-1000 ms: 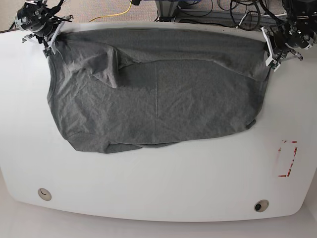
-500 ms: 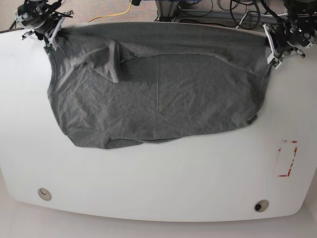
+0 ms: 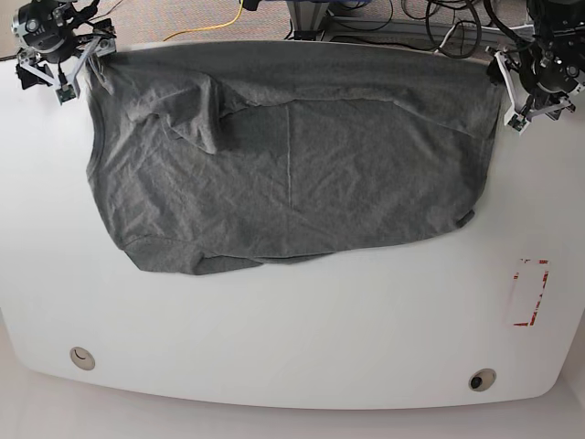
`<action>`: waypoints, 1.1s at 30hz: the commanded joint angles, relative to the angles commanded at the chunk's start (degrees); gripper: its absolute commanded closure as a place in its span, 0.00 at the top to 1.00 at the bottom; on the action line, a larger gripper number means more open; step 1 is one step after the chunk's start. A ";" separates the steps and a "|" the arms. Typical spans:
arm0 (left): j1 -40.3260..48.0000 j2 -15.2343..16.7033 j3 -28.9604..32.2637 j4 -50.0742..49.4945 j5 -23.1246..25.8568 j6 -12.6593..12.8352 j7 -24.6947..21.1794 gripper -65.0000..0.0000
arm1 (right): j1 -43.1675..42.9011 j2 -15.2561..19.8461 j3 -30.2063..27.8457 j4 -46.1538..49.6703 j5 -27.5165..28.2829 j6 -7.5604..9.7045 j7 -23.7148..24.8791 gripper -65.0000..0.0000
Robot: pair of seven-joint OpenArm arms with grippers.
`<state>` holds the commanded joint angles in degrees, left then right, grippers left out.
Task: Layout the t-shirt on the table in an organized manner, then fold the t-shirt properly
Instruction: 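Lift the shirt edge with both grippers and drag it away from the table center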
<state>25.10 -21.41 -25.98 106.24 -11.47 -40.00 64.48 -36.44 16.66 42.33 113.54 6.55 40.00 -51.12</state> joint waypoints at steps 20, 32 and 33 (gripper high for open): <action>-3.96 -1.05 -0.26 5.01 0.00 0.00 3.78 0.69 | 5.71 1.14 0.00 1.41 -0.18 0.00 0.00 1.00; -18.11 -0.70 -1.93 4.84 0.18 0.00 3.78 0.69 | 24.62 1.49 -2.02 -5.54 -0.18 0.00 -0.26 1.00; -20.13 -0.62 -1.58 4.66 0.26 0.00 3.78 0.69 | 26.29 1.58 -2.90 -7.12 -0.18 0.00 -0.26 1.00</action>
<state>4.97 -22.02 -27.56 110.90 -11.21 -40.00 68.26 -10.15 18.24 39.43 106.42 6.37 40.00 -51.38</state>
